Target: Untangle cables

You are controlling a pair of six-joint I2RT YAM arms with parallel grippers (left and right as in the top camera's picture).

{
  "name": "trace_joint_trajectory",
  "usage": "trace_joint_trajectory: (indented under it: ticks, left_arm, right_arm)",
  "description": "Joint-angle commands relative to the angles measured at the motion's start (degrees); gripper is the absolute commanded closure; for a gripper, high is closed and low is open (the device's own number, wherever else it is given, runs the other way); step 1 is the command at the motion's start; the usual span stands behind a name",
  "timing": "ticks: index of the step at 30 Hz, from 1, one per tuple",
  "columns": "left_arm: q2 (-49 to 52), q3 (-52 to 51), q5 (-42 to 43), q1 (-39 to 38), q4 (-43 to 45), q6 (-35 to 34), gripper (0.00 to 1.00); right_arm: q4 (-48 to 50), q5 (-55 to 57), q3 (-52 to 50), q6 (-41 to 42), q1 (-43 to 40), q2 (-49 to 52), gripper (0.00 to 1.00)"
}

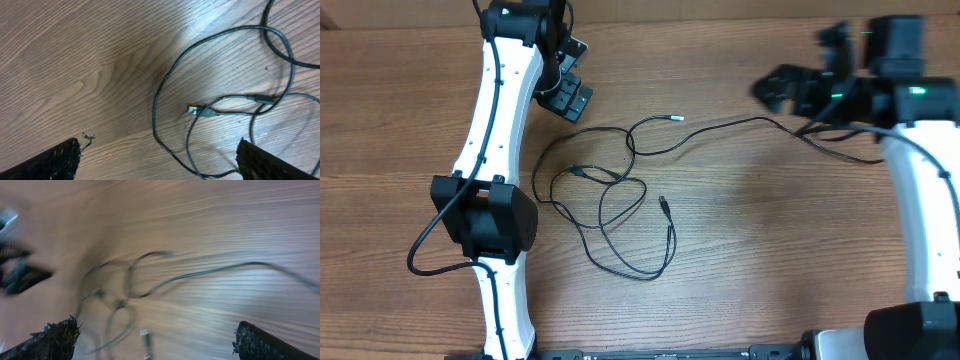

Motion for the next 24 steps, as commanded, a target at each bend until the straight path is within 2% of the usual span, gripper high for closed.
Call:
trace_joint_trajectory:
  ticks: [1, 3, 6, 9, 16, 21, 24]
  left_arm:
    - [-2.1, 0.9, 3.4, -0.4, 0.3, 2.1, 0.0]
    - [-2.1, 0.5, 3.4, -0.4, 1.0, 2.9, 0.0]
    - [-2.1, -0.1, 3.4, 0.1, 1.9, 2.9, 0.0]
    - [-2.0, -0.3, 4.4, 1.0, 2.8, 2.8, 0.01]
    - [-2.0, -0.3, 6.4, 2.7, 4.1, 2.9, 0.0]
    - [-2.0, -0.3, 6.4, 3.8, 5.7, 2.8, 0.0]
    - [-2.0, -0.3, 6.4, 4.2, 6.4, 2.8, 0.0]
  right_arm:
    - [0.2, -7.6, 1.1, 0.1, 7.3, -1.1, 0.0]
    - [0.9, -8.1, 1.1, 2.3, 10.8, -1.1, 0.0]
    - [2.2, -7.1, 1.0, 11.0, 14.1, -0.9, 0.0]
    - [2.8, -1.6, 1.0, 21.2, 17.2, -0.3, 0.0]
    - [3.6, 10.1, 1.0, 38.6, 24.7, 3.0, 0.0]
    - [5.3, 13.7, 0.9, 46.2, 29.4, 7.1, 0.0]
    - [7.7, 14.3, 0.9, 47.9, 31.8, 10.3, 0.0]
